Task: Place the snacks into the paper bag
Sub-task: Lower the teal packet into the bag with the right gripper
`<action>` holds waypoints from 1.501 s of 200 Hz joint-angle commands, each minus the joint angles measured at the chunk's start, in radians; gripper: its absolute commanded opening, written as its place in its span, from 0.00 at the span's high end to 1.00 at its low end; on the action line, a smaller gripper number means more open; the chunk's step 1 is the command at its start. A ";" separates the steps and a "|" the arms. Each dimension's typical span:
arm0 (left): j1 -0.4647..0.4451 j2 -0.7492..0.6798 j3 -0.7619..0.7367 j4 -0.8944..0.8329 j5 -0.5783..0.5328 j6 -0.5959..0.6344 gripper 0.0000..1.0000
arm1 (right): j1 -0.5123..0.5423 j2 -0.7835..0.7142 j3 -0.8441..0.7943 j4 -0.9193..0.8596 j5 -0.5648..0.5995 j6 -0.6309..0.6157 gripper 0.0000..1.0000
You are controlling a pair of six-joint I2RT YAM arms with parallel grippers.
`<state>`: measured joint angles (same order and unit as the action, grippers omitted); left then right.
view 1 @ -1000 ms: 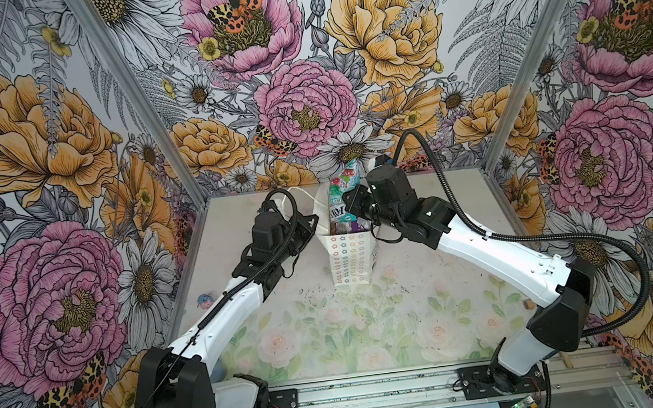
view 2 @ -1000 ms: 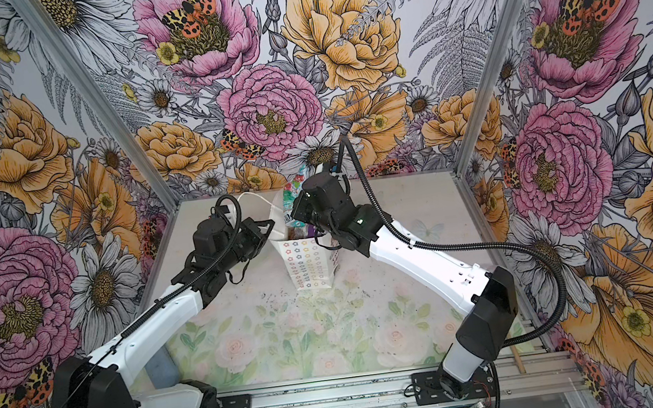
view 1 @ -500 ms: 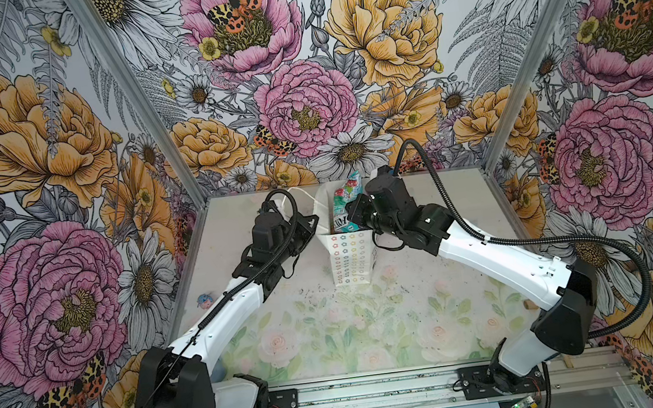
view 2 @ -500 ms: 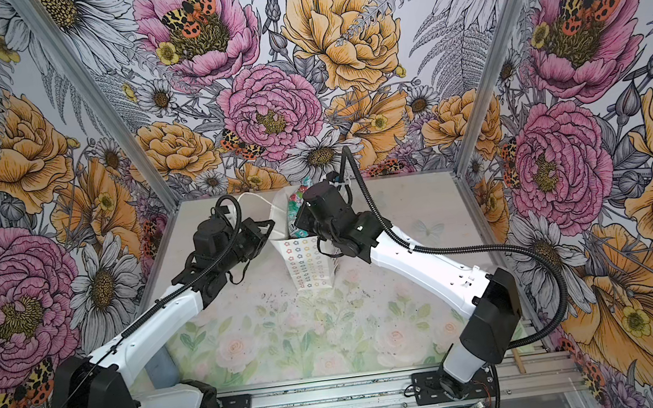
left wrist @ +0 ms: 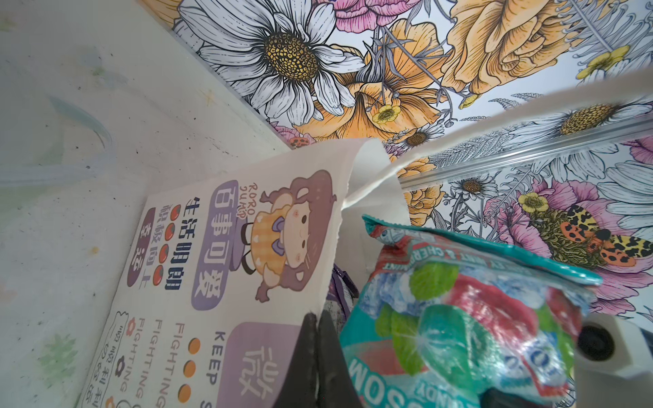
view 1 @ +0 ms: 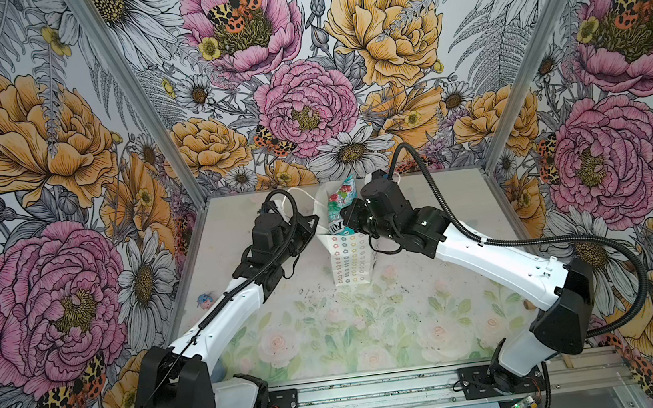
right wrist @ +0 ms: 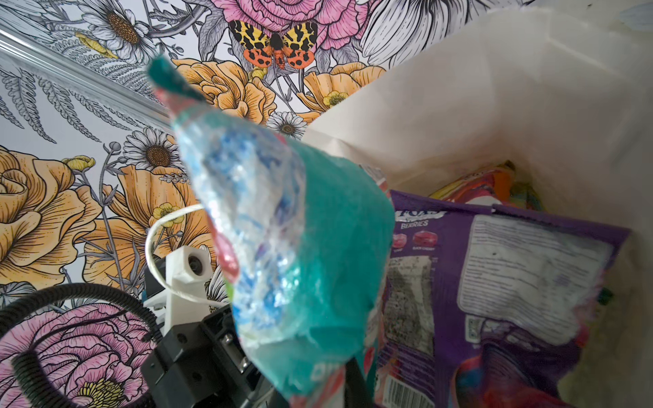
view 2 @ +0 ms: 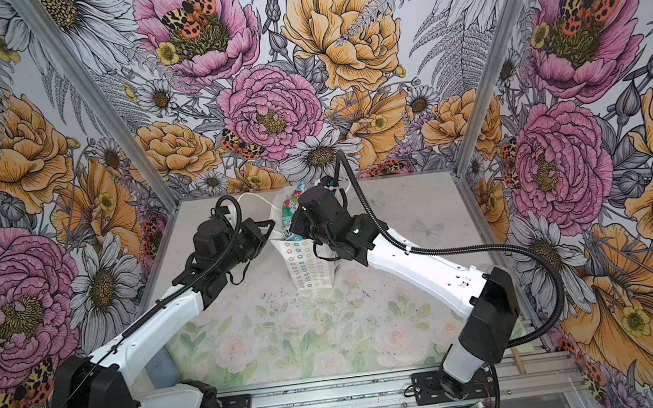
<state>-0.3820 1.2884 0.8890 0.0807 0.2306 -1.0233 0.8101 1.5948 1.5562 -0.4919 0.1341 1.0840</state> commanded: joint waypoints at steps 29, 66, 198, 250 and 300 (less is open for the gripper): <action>0.003 -0.020 -0.009 0.036 0.019 -0.012 1.00 | -0.009 0.073 0.110 -0.038 -0.075 -0.029 1.00; 0.003 -0.017 -0.007 0.037 0.020 -0.014 1.00 | -0.012 0.090 0.123 -0.053 -0.086 -0.035 1.00; -0.002 -0.032 -0.002 0.026 0.015 -0.014 1.00 | -0.012 0.094 0.128 -0.060 -0.096 -0.050 0.92; 0.000 -0.023 0.005 0.024 0.019 -0.011 1.00 | -0.012 0.093 0.133 -0.060 -0.089 -0.056 0.74; 0.001 -0.020 0.004 0.028 0.023 -0.011 1.00 | -0.012 0.087 0.142 -0.066 -0.086 -0.063 0.62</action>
<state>-0.3813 1.2846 0.8890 0.0830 0.2337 -1.0237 0.7944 1.6779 1.6489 -0.5713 0.0551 1.0409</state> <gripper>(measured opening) 0.050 0.351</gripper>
